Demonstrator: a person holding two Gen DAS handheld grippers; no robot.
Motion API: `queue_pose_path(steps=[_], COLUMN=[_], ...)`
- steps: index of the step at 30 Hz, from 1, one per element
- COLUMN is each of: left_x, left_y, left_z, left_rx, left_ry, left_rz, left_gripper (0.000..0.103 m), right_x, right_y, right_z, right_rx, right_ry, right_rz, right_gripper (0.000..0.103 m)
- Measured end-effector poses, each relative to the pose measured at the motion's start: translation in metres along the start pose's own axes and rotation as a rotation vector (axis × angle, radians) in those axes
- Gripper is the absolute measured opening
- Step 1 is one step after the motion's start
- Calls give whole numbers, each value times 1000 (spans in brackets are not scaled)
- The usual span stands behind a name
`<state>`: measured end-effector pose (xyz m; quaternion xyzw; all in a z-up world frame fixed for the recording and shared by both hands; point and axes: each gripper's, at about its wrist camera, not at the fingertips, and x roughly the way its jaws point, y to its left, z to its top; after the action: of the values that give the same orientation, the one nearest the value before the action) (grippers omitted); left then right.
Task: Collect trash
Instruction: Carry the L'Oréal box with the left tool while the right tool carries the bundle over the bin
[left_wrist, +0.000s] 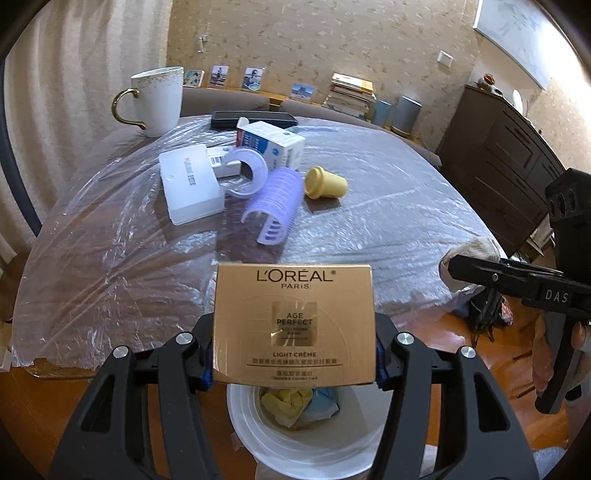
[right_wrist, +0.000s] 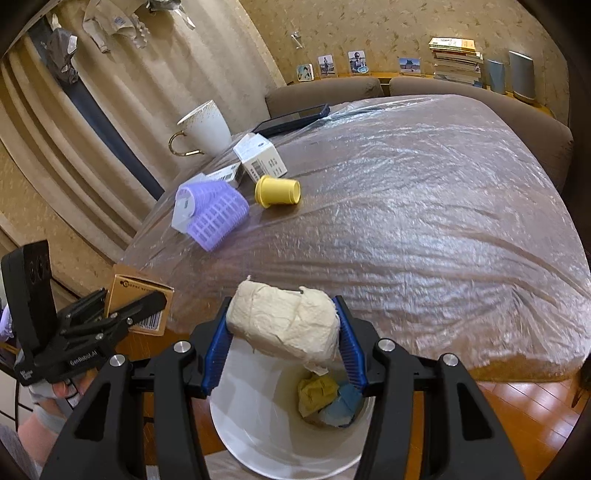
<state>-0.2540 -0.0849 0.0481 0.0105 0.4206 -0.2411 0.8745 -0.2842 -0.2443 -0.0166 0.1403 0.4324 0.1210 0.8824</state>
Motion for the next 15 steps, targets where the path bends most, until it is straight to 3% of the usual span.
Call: queue_pose_path(steps=[15], left_x=[-8], left_y=[-19], left_z=[-23], left_rx=[62], left_ry=[80], left_rz=[-53], left_gripper=[59], right_x=[-2], right_y=[2], right_z=[-33], right_rx=[-15], right_ry=[90], right_rz=[26], right_gripper=[52])
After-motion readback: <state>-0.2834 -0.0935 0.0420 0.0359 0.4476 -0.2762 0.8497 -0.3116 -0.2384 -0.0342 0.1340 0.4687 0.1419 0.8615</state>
